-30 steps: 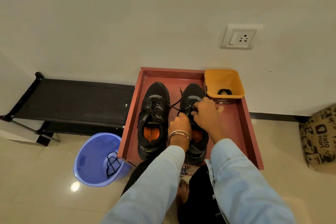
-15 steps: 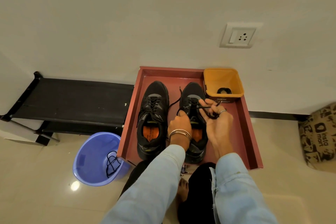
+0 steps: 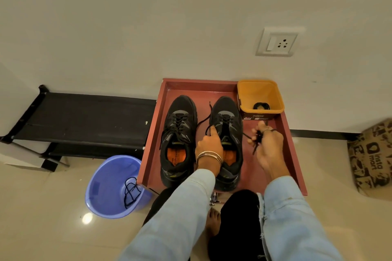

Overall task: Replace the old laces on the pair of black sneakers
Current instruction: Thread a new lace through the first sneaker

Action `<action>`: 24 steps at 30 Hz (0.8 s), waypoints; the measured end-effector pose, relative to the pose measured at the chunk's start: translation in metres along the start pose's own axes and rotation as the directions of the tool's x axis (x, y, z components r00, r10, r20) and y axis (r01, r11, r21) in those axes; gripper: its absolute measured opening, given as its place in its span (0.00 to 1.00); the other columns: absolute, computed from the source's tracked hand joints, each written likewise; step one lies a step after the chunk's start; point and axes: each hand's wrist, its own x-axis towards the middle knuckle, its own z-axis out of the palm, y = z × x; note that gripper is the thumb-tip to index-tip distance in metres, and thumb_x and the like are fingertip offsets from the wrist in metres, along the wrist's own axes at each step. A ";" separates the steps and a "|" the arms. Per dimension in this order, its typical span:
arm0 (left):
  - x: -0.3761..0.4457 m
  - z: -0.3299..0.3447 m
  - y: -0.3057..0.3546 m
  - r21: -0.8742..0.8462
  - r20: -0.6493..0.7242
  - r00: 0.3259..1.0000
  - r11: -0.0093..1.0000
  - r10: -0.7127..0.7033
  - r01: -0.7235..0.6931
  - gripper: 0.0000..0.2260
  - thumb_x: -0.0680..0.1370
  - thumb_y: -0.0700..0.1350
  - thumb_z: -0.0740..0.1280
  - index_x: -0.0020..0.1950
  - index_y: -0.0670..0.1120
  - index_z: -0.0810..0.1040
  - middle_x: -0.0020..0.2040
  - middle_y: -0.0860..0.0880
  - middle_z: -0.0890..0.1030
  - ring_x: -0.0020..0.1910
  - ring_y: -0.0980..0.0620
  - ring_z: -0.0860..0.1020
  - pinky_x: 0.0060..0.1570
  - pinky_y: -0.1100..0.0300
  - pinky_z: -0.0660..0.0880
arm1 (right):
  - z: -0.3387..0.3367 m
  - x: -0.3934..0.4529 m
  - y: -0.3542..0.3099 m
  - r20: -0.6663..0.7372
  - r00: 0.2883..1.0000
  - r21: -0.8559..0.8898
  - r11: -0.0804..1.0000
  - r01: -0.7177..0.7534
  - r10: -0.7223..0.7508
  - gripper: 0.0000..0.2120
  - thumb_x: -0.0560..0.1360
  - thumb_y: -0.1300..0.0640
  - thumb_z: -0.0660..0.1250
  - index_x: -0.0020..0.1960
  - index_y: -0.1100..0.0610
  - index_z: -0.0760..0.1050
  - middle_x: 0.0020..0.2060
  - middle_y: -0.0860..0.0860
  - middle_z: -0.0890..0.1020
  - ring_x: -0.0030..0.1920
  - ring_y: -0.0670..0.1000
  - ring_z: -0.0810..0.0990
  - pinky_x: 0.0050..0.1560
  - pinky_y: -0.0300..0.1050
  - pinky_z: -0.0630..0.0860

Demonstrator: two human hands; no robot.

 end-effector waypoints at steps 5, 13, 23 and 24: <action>-0.001 -0.001 0.002 -0.024 -0.014 1.000 1.000 0.003 -0.003 0.24 0.81 0.45 0.56 0.77 0.48 0.53 0.60 0.39 0.75 0.59 0.38 0.74 0.54 0.46 0.73 | -0.037 0.005 -0.008 0.172 0.985 -0.708 0.697 0.112 0.016 0.16 0.74 0.50 0.70 0.34 0.59 0.73 0.32 0.53 0.73 0.35 0.51 0.71 0.40 0.48 0.68; -0.003 -0.015 0.001 -0.021 -0.309 0.934 0.980 0.181 -0.197 0.16 0.79 0.54 0.59 0.62 0.48 0.76 0.57 0.45 0.78 0.57 0.42 0.74 0.50 0.50 0.73 | -0.047 0.006 -0.054 0.200 0.980 -0.978 -0.059 0.198 -0.012 0.06 0.76 0.57 0.67 0.49 0.59 0.79 0.49 0.56 0.81 0.49 0.56 0.79 0.46 0.45 0.72; 0.042 -0.021 0.025 0.216 -0.174 0.910 0.916 0.378 -0.339 0.12 0.79 0.40 0.61 0.59 0.45 0.80 0.59 0.43 0.73 0.55 0.41 0.75 0.52 0.51 0.75 | 0.026 -0.018 0.003 0.396 0.918 -0.917 0.038 0.396 -0.014 0.16 0.76 0.56 0.67 0.60 0.63 0.72 0.56 0.61 0.77 0.56 0.59 0.76 0.47 0.45 0.71; 0.043 -0.019 0.026 0.232 -0.193 0.906 0.915 0.376 -0.330 0.11 0.79 0.40 0.62 0.59 0.45 0.79 0.59 0.44 0.73 0.55 0.41 0.75 0.51 0.51 0.75 | 0.026 -0.016 0.010 0.382 0.924 -0.924 -0.029 0.382 -0.019 0.17 0.76 0.56 0.66 0.62 0.62 0.70 0.58 0.61 0.76 0.57 0.59 0.76 0.47 0.44 0.70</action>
